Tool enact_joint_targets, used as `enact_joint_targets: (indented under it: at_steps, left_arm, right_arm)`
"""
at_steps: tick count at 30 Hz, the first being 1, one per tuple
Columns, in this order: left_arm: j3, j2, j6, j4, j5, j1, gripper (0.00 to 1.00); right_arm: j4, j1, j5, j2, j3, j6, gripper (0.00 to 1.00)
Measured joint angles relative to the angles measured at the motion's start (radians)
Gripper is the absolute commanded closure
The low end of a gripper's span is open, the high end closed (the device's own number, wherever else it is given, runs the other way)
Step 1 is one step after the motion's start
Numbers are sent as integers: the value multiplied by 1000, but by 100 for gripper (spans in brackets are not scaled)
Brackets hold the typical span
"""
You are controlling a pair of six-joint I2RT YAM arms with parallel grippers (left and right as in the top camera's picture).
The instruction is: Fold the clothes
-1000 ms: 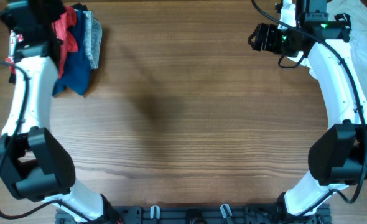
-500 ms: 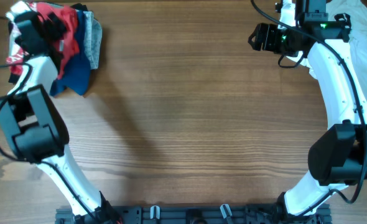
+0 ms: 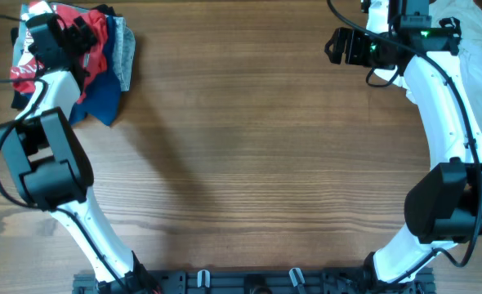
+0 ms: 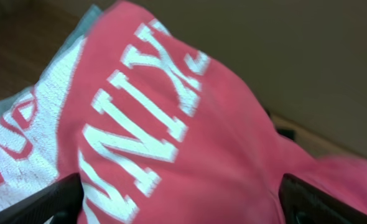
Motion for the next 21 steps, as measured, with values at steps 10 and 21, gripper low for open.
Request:
enact_joint_targets:
  at_steps: [10, 21]
  left_arm:
    - [-22, -401, 22, -199, 44, -97, 0]
    - [-22, -474, 22, -272, 46, -86, 0]
  right_arm:
    - [-3, 0, 114, -217, 194, -119, 0]
    - [-8, 0, 139, -459, 227, -138, 0]
